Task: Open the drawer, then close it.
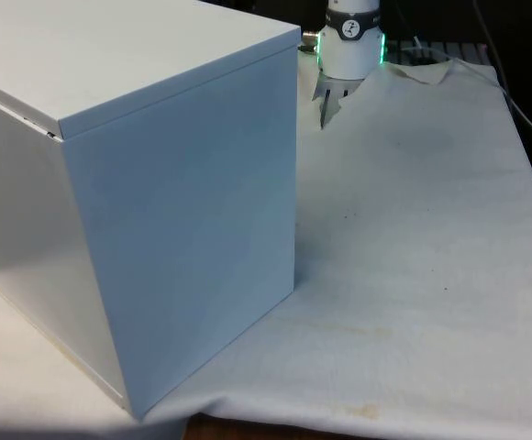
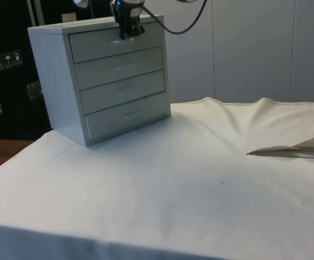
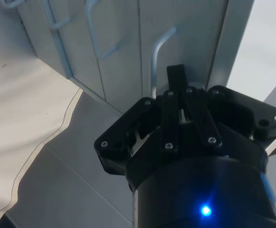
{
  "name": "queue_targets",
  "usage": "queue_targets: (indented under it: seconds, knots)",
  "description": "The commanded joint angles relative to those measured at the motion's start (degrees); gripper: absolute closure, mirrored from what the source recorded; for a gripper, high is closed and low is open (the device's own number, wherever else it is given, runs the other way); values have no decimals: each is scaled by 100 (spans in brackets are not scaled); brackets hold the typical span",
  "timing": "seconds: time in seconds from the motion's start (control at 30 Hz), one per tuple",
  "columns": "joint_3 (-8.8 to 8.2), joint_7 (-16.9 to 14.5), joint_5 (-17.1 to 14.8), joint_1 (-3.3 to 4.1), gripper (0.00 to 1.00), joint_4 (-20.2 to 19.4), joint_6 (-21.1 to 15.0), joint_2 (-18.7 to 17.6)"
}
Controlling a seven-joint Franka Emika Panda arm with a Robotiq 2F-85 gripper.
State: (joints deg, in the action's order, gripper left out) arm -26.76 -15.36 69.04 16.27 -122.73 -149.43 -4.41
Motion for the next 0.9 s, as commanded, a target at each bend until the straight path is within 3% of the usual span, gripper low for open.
queue_targets:
  seconds: [0.0,0.87]
  knots:
    - [-11,-29,-34,-17,100,40,-40,-40]
    - [-11,-80,-92,-6,100,-6,-6,46]
